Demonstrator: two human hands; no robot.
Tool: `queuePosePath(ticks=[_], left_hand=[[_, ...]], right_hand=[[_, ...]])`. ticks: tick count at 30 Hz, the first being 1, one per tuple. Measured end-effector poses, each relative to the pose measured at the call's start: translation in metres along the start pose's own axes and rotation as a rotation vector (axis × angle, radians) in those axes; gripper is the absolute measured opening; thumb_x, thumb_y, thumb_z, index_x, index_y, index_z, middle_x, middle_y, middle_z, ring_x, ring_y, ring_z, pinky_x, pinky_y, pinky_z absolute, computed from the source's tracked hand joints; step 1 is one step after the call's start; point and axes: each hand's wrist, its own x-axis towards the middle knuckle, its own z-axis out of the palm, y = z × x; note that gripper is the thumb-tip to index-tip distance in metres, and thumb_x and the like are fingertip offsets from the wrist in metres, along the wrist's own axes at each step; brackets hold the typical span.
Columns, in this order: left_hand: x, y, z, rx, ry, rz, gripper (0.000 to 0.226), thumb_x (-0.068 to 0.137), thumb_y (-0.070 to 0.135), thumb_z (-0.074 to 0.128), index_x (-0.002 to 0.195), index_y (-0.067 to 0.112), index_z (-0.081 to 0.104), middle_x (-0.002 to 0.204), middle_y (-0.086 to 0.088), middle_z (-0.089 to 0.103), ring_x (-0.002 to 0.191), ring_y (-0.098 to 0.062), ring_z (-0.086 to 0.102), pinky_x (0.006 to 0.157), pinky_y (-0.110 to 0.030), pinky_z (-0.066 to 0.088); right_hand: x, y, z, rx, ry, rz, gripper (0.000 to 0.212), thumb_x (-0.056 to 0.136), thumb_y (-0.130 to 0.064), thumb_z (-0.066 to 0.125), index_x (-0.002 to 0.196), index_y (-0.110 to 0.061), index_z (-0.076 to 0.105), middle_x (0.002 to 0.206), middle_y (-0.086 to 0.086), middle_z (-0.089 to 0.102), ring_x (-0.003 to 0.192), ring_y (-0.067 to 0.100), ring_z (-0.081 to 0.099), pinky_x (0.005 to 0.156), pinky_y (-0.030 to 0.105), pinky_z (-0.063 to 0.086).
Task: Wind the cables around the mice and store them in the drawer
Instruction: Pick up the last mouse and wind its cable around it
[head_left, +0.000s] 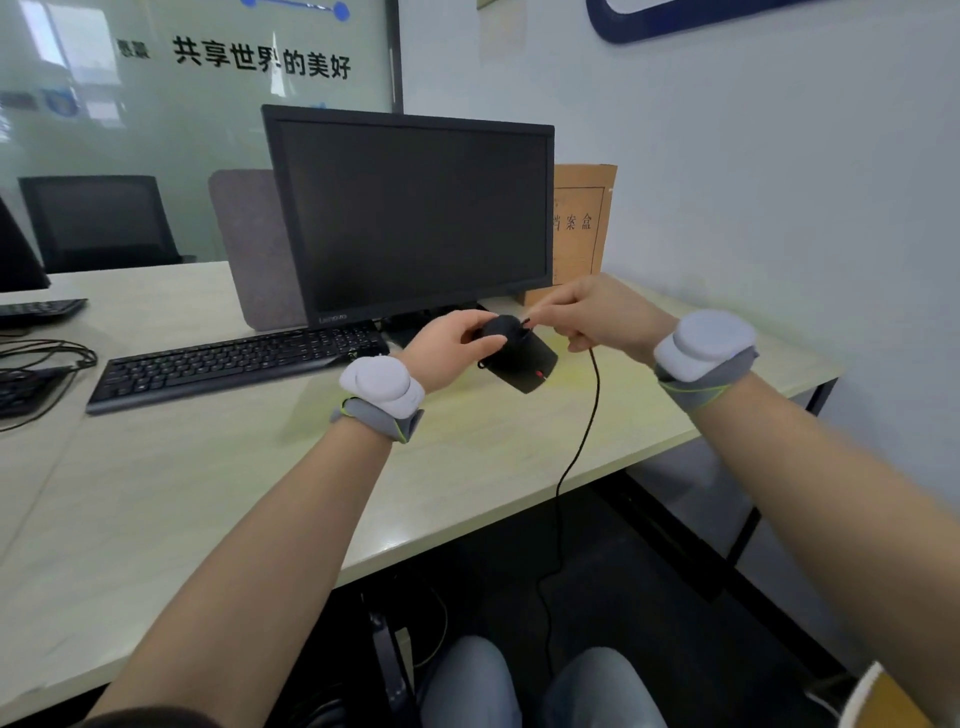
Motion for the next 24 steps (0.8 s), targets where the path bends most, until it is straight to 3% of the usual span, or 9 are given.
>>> queuePosePath(ticks=[2, 5, 9, 12, 14, 15, 17, 20, 24], left_hand=[[-0.001, 0.002, 0.0, -0.054, -0.074, 0.005, 0.033, 0.094, 0.024, 0.05, 0.127, 0.018, 0.054, 0.118, 0.003, 0.061, 0.103, -0.012, 0.055, 0.086, -0.024, 0.04], [-0.004, 0.003, 0.006, -0.479, -0.211, -0.05, 0.037, 0.096, 0.009, 0.045, 0.133, 0.009, 0.047, 0.126, -0.008, 0.057, 0.112, -0.017, 0.055, 0.1, -0.031, 0.045], [-0.007, 0.0, 0.014, -0.974, -0.319, -0.064, 0.037, 0.097, 0.001, 0.034, 0.132, 0.003, 0.044, 0.112, -0.002, 0.063, 0.098, -0.011, 0.062, 0.09, -0.023, 0.052], [-0.004, 0.002, 0.017, -1.178, -0.282, -0.062, 0.029, 0.099, 0.007, 0.032, 0.115, 0.013, 0.056, 0.096, 0.006, 0.072, 0.087, -0.007, 0.068, 0.086, -0.022, 0.054], [0.001, 0.007, 0.02, -1.304, -0.172, -0.075, 0.026, 0.099, 0.01, 0.034, 0.105, 0.014, 0.059, 0.091, 0.005, 0.072, 0.082, -0.008, 0.067, 0.083, -0.023, 0.055], [0.004, 0.009, 0.022, -1.352, -0.098, -0.08, 0.024, 0.099, 0.009, 0.036, 0.102, 0.014, 0.059, 0.092, 0.002, 0.07, 0.082, -0.01, 0.066, 0.082, -0.024, 0.056], [0.012, 0.011, 0.025, -1.365, 0.088, -0.115, 0.019, 0.098, 0.009, 0.039, 0.098, 0.011, 0.059, 0.094, -0.004, 0.065, 0.086, -0.014, 0.062, 0.08, -0.024, 0.055], [0.02, 0.003, 0.026, -1.147, 0.345, -0.203, 0.017, 0.096, 0.009, 0.046, 0.108, 0.003, 0.056, 0.094, -0.005, 0.062, 0.086, -0.013, 0.061, 0.075, -0.022, 0.056], [0.021, -0.018, 0.025, -0.764, 0.409, -0.305, 0.028, 0.092, 0.016, 0.054, 0.117, 0.004, 0.056, 0.103, -0.008, 0.061, 0.095, -0.02, 0.059, 0.087, -0.033, 0.052]], right_hand=[[0.005, 0.006, -0.005, -0.027, 0.023, -0.054, 0.009, 0.085, -0.029, 0.065, 0.082, -0.026, 0.073, 0.056, -0.008, 0.055, 0.053, 0.004, 0.048, 0.055, 0.015, 0.046], [0.008, 0.017, -0.007, -0.022, 0.028, -0.138, 0.009, 0.083, -0.027, 0.067, 0.076, -0.034, 0.068, 0.06, -0.021, 0.063, 0.055, -0.006, 0.054, 0.056, 0.009, 0.045], [0.008, 0.044, 0.0, 0.324, 0.05, -0.146, 0.018, 0.088, -0.013, 0.06, 0.086, -0.028, 0.07, 0.074, -0.013, 0.066, 0.064, -0.001, 0.059, 0.057, 0.012, 0.046], [0.003, 0.06, 0.018, 0.492, 0.114, -0.107, 0.025, 0.088, 0.006, 0.053, 0.106, -0.009, 0.062, 0.087, 0.001, 0.065, 0.073, 0.002, 0.064, 0.07, 0.019, 0.053], [0.0, 0.058, 0.038, 0.449, 0.138, -0.038, 0.017, 0.091, 0.002, 0.049, 0.087, -0.009, 0.061, 0.07, 0.002, 0.061, 0.058, 0.005, 0.058, 0.066, 0.028, 0.051], [-0.001, 0.053, 0.048, 0.362, 0.119, -0.014, 0.022, 0.095, -0.007, 0.047, 0.078, -0.014, 0.058, 0.06, -0.001, 0.058, 0.048, 0.005, 0.052, 0.059, 0.025, 0.048], [-0.004, 0.046, 0.066, 0.123, -0.003, -0.007, 0.02, 0.097, -0.02, 0.043, 0.083, -0.021, 0.057, 0.053, -0.003, 0.055, 0.04, 0.006, 0.046, 0.05, 0.02, 0.043], [-0.011, 0.038, 0.079, -0.117, -0.085, -0.002, 0.017, 0.095, -0.024, 0.042, 0.097, -0.023, 0.059, 0.054, -0.005, 0.056, 0.042, 0.01, 0.048, 0.049, 0.023, 0.043], [-0.012, 0.018, 0.063, -0.044, -0.009, 0.048, 0.022, 0.092, -0.029, 0.049, 0.099, -0.016, 0.066, 0.057, -0.004, 0.05, 0.049, 0.011, 0.048, 0.05, 0.021, 0.047]])
